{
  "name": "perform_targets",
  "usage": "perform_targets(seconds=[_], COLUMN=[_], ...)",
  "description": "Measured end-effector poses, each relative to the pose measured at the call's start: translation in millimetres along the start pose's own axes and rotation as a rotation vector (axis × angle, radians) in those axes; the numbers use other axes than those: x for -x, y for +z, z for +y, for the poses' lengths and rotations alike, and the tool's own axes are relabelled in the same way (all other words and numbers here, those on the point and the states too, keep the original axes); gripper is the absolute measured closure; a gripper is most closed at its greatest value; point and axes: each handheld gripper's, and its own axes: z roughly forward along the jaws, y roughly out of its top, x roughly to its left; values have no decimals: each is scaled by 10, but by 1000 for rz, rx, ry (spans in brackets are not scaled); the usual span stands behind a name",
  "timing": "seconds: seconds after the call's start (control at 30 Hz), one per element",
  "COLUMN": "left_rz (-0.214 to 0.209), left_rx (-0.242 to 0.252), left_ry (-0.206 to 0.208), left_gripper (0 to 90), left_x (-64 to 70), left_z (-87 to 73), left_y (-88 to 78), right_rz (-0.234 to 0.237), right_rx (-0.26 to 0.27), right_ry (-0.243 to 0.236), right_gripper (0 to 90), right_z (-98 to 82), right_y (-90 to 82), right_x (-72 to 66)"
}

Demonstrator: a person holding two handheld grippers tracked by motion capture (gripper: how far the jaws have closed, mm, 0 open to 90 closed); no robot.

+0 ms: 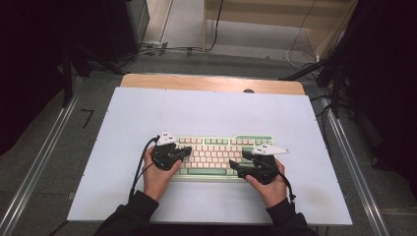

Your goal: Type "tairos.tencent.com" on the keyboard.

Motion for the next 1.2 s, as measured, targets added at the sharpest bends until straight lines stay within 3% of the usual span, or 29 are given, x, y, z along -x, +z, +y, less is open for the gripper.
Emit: perform_targets(seconds=[0.53,0.7,0.8,0.87,0.97,1.1,1.13,1.2], left_rz=[-9,-47,-71,-65,-33,-10,-6,-1], left_rx=[-30,51,94,111,128,130,128,127], left_ry=[-14,-34,-52,-60,-80,-110,-116,-124], left_gripper=[900,628,531,482,404,363,363,363], left_x=[4,20,20,2,-28,-75,-84,-96], left_z=[8,54,77,81,65,16,2,-24], left_y=[47,-56,-137,-175,-213,-257,-268,-292], right_rz=[0,0,1,6,30,76,88,111], right_rx=[-4,-1,0,-1,-3,-3,-3,-10], right_ry=[-2,-1,-2,-5,-19,-72,-85,-97], right_gripper=[340,341,345,356,490,810,861,880], right_z=[-1,2,5,11,31,77,91,116], right_y=[7,1,5,10,19,27,36,62], right_x=[0,4,1,-8,-46,-139,-159,-193])
